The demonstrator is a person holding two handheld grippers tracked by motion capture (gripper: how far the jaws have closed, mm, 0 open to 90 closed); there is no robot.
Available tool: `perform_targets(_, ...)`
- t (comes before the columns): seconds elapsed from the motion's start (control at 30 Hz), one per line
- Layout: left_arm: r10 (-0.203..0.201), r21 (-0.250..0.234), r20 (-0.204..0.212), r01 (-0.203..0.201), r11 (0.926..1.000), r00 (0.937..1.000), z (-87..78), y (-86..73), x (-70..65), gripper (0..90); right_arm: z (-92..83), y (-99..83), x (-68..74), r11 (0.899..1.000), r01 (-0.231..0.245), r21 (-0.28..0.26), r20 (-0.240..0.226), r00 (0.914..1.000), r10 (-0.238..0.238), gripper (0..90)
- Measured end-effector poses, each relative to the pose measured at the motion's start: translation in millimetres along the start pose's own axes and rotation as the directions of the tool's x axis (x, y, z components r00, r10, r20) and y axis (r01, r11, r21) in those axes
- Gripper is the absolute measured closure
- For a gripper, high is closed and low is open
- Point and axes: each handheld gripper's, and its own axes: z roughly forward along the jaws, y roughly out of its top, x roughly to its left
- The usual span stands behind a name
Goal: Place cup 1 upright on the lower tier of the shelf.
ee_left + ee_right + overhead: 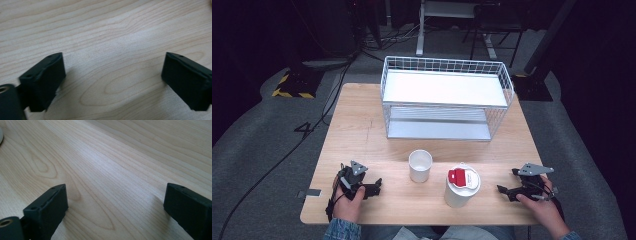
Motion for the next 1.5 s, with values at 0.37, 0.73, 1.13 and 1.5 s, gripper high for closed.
perform_targets(0.37,0.008,-0.059,0.026,-0.007,0.9982,0.9996,-7.0,7.6,-1.1,15.7,-0.2,-0.2,-0.3,1.0,-0.003,-0.004,0.002,1.0,0.003,6.7)
perform_targets(0.73,0.024,-0.208,0.068,-0.01,0.978,0.9974,-22.8,18.3,-8.6,15.5,-0.3,-0.3,-0.3,1.0,-0.003,-0.005,0.003,1.0,0.003,7.0)
perform_targets(1.13,0.123,-0.38,0.121,-0.068,0.9225,0.9851,-28.6,27.2,-24.0,15.3,-0.3,-0.3,-0.3,1.0,-0.003,-0.005,0.003,1.0,0.003,7.0)
perform_targets(1.5,0.165,-0.419,0.181,-0.075,0.9049,0.9696,-25.4,39.6,-45.6,15.2,-0.3,-0.2,-0.3,1.0,-0.003,-0.005,0.003,1.0,0.004,7.0)
